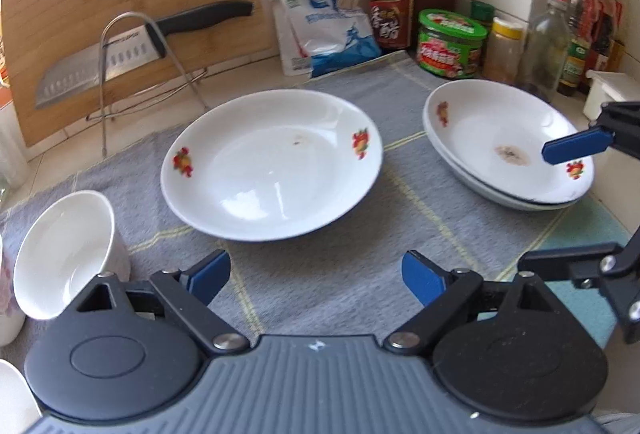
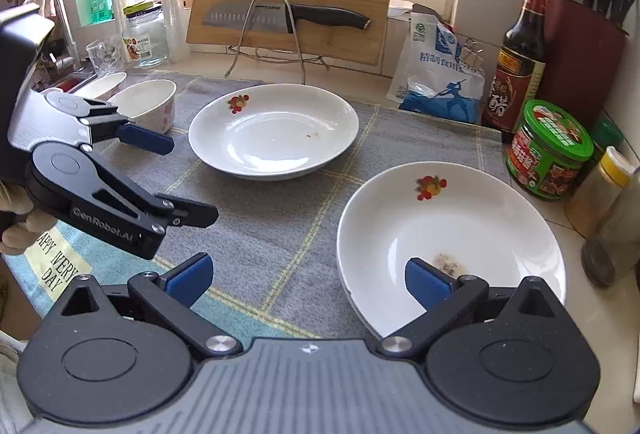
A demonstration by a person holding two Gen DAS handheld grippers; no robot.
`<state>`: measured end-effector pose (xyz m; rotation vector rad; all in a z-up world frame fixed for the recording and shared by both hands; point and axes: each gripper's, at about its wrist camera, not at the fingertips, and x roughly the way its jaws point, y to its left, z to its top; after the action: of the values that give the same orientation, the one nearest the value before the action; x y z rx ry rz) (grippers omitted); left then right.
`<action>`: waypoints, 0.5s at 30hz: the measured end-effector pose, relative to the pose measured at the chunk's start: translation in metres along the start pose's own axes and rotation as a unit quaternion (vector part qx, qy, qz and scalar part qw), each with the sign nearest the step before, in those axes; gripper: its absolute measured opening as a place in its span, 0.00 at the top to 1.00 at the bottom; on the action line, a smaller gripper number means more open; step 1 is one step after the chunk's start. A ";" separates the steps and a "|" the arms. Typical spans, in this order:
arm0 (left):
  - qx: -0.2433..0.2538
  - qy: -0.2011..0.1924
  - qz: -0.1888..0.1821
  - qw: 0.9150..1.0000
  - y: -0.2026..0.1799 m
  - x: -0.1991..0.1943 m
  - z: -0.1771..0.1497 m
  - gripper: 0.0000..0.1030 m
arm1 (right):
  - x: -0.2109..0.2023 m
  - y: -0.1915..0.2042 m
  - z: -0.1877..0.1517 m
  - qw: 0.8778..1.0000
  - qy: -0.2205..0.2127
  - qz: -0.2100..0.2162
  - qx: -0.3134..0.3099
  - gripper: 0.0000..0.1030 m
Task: Organize plates and bowls
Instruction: 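Withdraw the left tool from the stacked plates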
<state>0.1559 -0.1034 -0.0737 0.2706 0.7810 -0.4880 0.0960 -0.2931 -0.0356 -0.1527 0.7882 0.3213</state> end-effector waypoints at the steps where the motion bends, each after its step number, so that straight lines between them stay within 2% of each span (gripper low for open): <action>1: -0.003 0.001 0.007 1.000 0.004 0.004 -0.004 0.10 | 0.004 0.002 0.006 1.000 0.006 -0.003 -0.004 0.00; 6: -0.017 -0.010 0.026 0.999 0.014 0.018 -0.010 0.10 | 0.021 0.010 0.030 1.000 0.014 0.002 -0.021 0.00; 11: -0.029 -0.009 0.018 0.999 0.020 0.032 -0.010 0.09 | 0.041 0.008 0.052 0.999 0.034 0.013 -0.038 0.00; 15: -0.044 -0.014 0.011 0.999 0.026 0.038 -0.010 0.04 | 0.056 0.003 0.068 0.997 0.046 0.021 -0.050 0.00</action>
<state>0.1862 -0.0896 -0.1063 0.1892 0.7695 -0.4341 0.1777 -0.2599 -0.0285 -0.2476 0.8675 0.3956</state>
